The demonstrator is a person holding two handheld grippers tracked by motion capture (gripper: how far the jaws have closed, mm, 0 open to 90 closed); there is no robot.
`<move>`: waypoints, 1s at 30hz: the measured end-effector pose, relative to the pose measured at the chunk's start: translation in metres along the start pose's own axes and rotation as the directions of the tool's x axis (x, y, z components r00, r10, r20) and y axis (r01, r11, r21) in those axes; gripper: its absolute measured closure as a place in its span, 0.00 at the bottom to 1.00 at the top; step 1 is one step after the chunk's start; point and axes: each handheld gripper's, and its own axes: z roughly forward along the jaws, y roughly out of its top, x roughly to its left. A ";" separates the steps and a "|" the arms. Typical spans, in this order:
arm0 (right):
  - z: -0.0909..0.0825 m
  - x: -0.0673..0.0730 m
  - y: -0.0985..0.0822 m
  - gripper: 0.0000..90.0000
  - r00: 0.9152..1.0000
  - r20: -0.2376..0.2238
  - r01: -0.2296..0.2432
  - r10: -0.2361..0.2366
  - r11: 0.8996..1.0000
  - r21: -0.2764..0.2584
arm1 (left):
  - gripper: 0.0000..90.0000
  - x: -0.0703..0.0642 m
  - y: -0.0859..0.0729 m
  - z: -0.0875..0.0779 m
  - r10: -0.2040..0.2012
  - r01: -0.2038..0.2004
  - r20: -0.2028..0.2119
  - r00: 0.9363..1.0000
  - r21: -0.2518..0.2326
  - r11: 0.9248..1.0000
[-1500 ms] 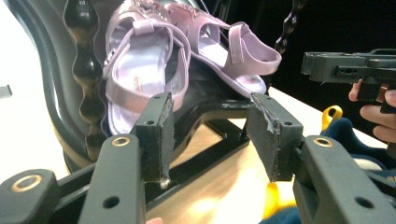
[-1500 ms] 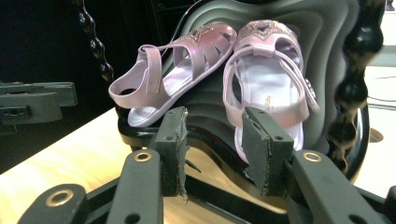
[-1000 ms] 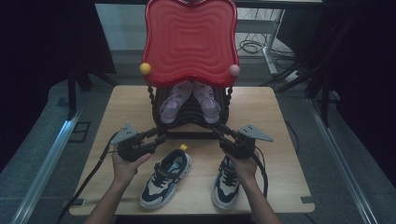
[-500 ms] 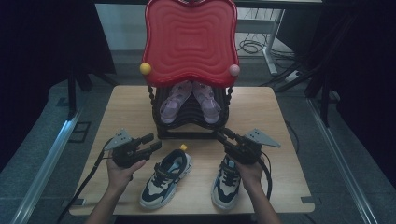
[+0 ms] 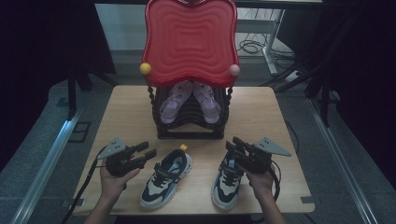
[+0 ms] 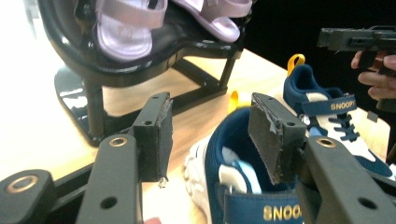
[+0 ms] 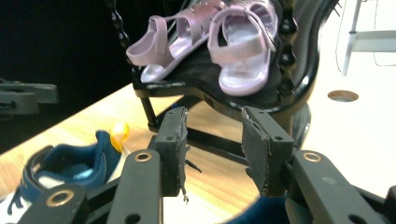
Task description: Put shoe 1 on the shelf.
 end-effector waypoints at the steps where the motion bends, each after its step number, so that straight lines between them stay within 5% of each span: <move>1: -0.002 -0.001 -0.001 0.67 1.000 0.002 0.001 -0.001 1.000 0.000 | 0.55 0.000 -0.001 -0.002 -0.006 0.006 -0.005 1.000 0.002 1.000; 21: -0.031 -0.024 -0.022 0.66 1.000 0.022 0.012 -0.013 0.999 0.048 | 0.55 0.014 -0.028 -0.034 -0.064 0.067 -0.065 0.996 0.041 0.997; 30: -0.035 -0.030 -0.024 0.66 0.999 0.041 -0.001 -0.001 0.999 0.042 | 0.55 0.008 -0.028 -0.032 -0.060 0.063 -0.060 0.996 0.058 0.996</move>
